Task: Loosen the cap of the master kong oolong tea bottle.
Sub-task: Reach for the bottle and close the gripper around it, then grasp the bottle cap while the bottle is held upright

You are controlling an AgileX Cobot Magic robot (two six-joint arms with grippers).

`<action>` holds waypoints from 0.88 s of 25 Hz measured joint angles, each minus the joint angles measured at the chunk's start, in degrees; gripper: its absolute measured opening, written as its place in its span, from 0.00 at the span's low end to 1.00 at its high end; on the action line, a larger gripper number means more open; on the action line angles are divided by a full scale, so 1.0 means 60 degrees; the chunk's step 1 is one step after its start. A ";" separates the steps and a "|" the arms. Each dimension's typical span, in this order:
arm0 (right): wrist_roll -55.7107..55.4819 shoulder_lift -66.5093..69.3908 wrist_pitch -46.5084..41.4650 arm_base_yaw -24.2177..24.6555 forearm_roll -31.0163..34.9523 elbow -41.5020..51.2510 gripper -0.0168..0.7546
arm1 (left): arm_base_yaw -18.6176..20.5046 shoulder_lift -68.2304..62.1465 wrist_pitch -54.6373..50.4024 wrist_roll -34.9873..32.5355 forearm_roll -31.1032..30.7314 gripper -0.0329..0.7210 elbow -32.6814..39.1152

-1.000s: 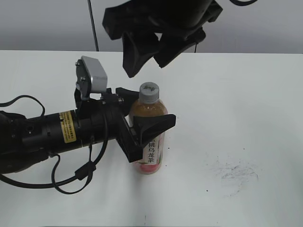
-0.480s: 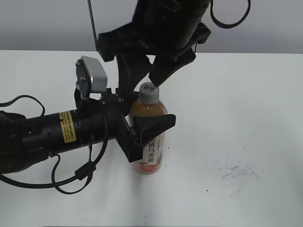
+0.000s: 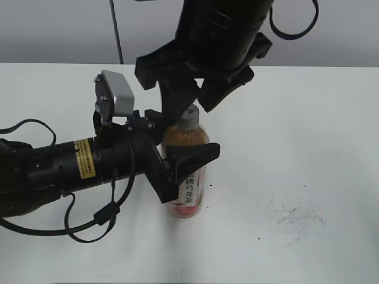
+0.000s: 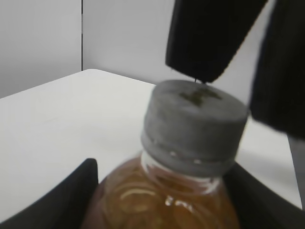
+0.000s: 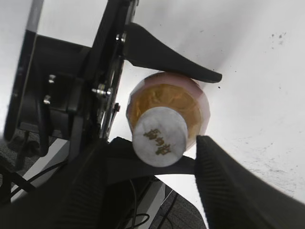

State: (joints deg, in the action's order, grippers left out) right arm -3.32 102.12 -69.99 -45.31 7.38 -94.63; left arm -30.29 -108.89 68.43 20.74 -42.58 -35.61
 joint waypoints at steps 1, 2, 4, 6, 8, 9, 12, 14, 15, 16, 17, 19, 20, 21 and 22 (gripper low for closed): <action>-0.0003 0.0009 0.0000 0.0000 0.0061 0.0000 0.59 | 0.0000 0.0000 0.0000 0.0000 0.0000 0.64 0.0000; -0.0012 0.0016 0.0000 0.0000 0.0153 0.0000 0.59 | 0.0000 0.0000 0.0000 0.0000 0.0000 0.64 0.0000; -0.0014 0.0032 0.0000 0.0000 0.0262 0.0000 0.59 | 0.0000 0.0000 0.0000 0.0000 0.0000 0.64 0.0000; -0.0014 0.0032 0.0000 0.0000 0.0282 0.0000 0.59 | 0.0000 0.0000 0.0000 0.0000 0.0000 0.64 0.0000; -0.0027 0.0041 0.0000 0.0000 0.0282 0.0000 0.59 | 0.0000 0.0000 0.0000 0.0000 0.0000 0.64 0.0000; -0.0025 0.0052 -0.0004 0.0000 0.0282 0.0000 0.59 | 0.0000 0.0000 0.0000 0.0000 0.0000 0.64 0.0000; -0.0016 0.0114 -0.0004 0.0000 0.0282 0.0000 0.59 | 0.0000 0.0000 0.0000 0.0000 0.0000 0.64 0.0000; -0.0016 0.0224 -0.0012 0.0000 0.0265 0.0000 0.59 | 0.0000 0.0000 0.0000 0.0000 0.0000 0.64 0.0000; -0.0016 0.0258 -0.0012 0.0000 0.0254 0.0000 0.59 | 0.0000 0.0000 0.0000 0.0000 0.0000 0.64 0.0000; -0.0016 0.0269 -0.0012 0.0000 0.0254 0.0000 0.59 | 0.0000 0.0000 0.0000 0.0000 0.0000 0.64 0.0000; -0.0016 0.0269 -0.0012 0.0000 0.0254 0.0000 0.59 | 0.0000 0.0000 0.0000 0.0009 0.0000 0.64 0.0000; -0.0001 0.0269 -0.0012 0.0000 0.0244 0.0000 0.59 | 0.0000 0.0000 0.0000 0.0009 0.0000 0.64 0.0000; -0.0001 0.0269 -0.0012 0.0000 0.0233 0.0000 0.58 | 0.0000 0.0000 0.0000 0.0009 0.0000 0.64 0.0000; -0.0001 0.0269 -0.0023 0.0000 0.0209 0.0000 0.55 | 0.0000 0.0000 0.0000 0.0009 0.0000 0.64 0.0000; -0.0001 0.0269 -0.0032 0.0000 0.0156 0.0000 0.52 | 0.0000 0.0000 0.0000 0.0009 0.0000 0.64 0.0000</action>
State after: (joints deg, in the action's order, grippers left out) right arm -3.32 103.73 -70.18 -45.31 8.31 -94.63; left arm -30.29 -108.89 68.43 20.79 -42.58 -35.61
